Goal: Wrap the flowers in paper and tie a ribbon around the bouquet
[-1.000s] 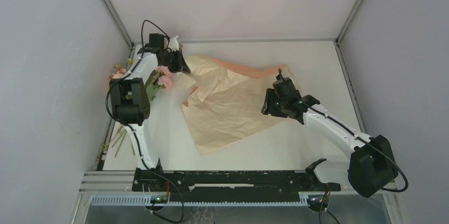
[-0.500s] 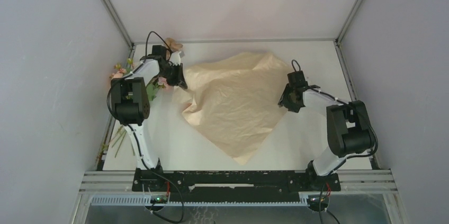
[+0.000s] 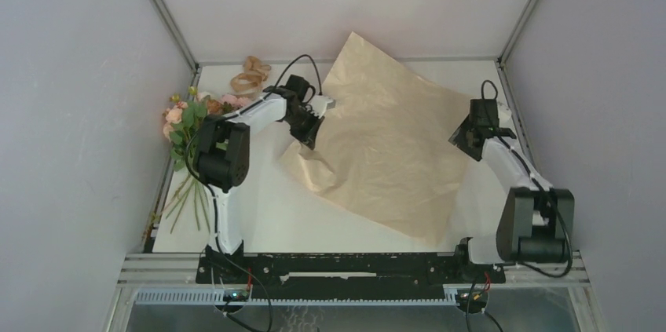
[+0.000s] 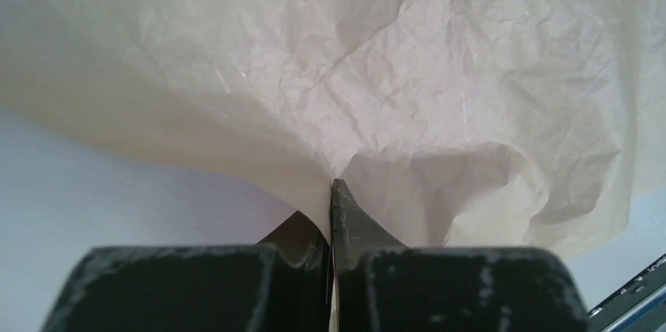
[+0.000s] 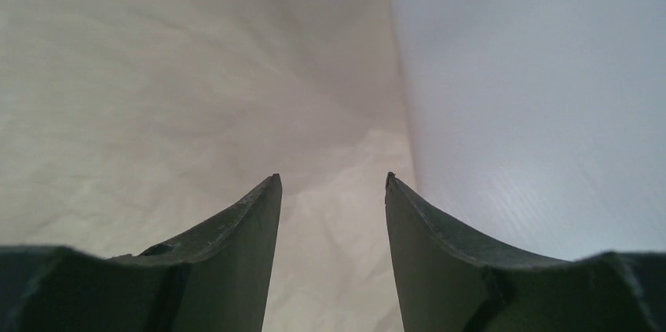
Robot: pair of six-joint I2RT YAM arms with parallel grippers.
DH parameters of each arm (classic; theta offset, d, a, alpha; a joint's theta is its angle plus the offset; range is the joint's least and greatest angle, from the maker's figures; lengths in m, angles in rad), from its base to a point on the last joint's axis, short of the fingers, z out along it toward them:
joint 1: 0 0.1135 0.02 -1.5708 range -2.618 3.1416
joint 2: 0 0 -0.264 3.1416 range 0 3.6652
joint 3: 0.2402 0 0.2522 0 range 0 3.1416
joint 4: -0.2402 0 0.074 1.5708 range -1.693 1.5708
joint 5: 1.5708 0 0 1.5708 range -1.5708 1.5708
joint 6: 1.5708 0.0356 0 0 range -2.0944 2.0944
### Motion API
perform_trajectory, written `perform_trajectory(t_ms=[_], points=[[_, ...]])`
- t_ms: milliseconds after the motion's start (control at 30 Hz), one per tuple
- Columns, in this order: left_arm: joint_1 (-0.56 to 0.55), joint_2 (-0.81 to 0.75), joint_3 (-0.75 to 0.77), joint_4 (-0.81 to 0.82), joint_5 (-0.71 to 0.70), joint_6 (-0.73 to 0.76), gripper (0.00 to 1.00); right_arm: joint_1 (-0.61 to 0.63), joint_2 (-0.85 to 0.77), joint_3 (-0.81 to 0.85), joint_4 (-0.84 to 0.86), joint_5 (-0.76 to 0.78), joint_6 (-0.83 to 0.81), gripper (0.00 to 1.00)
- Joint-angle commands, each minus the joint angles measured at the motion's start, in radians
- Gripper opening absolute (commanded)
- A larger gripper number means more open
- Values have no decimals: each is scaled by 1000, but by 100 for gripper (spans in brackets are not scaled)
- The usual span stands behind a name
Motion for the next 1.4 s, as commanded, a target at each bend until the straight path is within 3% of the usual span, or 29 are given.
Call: perform_trajectory(t_ms=[0,233,300,333,367,433,633,800,967,1000,1367], points=[[-17,35,147,-23,-76,76,6,-12,-177,-25,-15,58,-1,61],[25,52,201,-39,-181,104,9,8,-261,-39,-11,-31,-3,61],[44,44,206,-41,-192,100,25,32,-273,-39,-4,-31,-7,61],[48,38,208,-45,-195,101,42,44,-278,-39,1,-33,-7,61],[50,24,212,-58,-196,103,65,48,-286,-39,7,-37,-7,61],[59,-15,220,-100,-197,111,82,93,-305,-40,14,-44,-11,61],[213,-324,60,-163,-214,156,90,223,-389,-39,-4,-21,-58,61],[481,-508,-197,-195,-334,263,84,331,-404,-39,-2,-12,-64,61],[696,-579,-418,-123,-409,370,48,418,-375,-38,52,-5,-42,61],[720,-577,-432,-99,-417,372,46,429,-365,-35,60,-7,-38,61],[748,-471,-526,32,-438,376,39,527,-271,59,-31,109,-35,61]])
